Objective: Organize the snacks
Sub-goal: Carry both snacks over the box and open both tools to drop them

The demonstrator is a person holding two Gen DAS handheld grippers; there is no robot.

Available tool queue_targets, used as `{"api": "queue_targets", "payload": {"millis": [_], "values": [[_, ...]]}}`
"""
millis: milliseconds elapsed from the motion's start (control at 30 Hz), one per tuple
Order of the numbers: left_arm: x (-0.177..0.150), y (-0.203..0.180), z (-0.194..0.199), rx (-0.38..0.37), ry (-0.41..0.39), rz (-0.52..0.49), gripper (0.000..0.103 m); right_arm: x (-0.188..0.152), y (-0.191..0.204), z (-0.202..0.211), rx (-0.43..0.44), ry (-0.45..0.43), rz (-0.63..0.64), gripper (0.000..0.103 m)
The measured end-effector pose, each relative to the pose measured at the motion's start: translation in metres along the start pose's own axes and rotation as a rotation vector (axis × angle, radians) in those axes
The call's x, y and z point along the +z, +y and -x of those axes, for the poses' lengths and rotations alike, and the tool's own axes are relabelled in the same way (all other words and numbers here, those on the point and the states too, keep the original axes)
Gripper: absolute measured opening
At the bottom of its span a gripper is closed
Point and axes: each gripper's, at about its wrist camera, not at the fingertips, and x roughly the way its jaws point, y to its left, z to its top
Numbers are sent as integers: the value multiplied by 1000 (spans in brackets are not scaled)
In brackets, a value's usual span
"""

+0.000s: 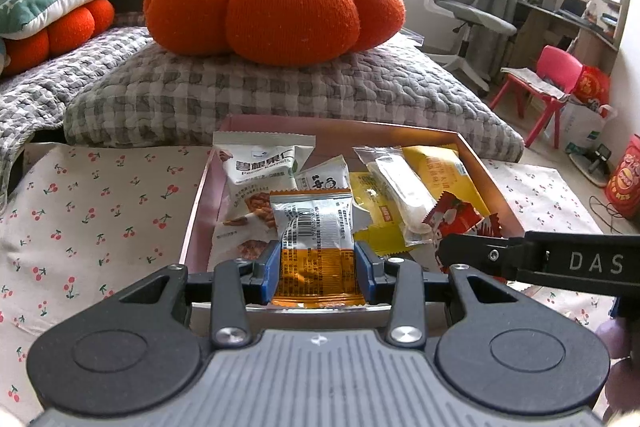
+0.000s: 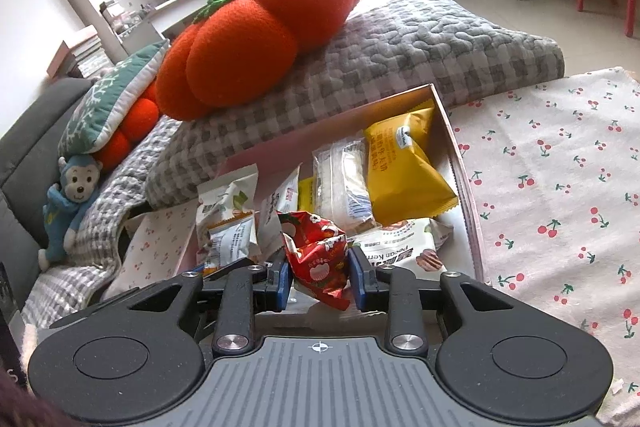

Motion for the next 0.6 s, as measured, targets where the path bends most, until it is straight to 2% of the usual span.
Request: {"api": "queue_targets", "payload": {"millis": [100, 233, 433, 500, 600], "values": [[-1, -1, 0, 10, 0, -14, 38, 0, 0, 1, -1, -2, -1, 32], [-2, -2, -2, 25, 12, -40, 48, 1, -1, 3, 0, 1, -12, 36], [-3, -3, 4, 29, 11, -62, 67, 3, 3, 9, 11, -1, -5, 56], [-3, -5, 5, 28, 13, -72, 70, 4, 5, 13, 13, -3, 8, 62], [-3, -5, 8, 33, 22, -71, 72, 3, 9, 19, 6, -8, 35, 65]]}}
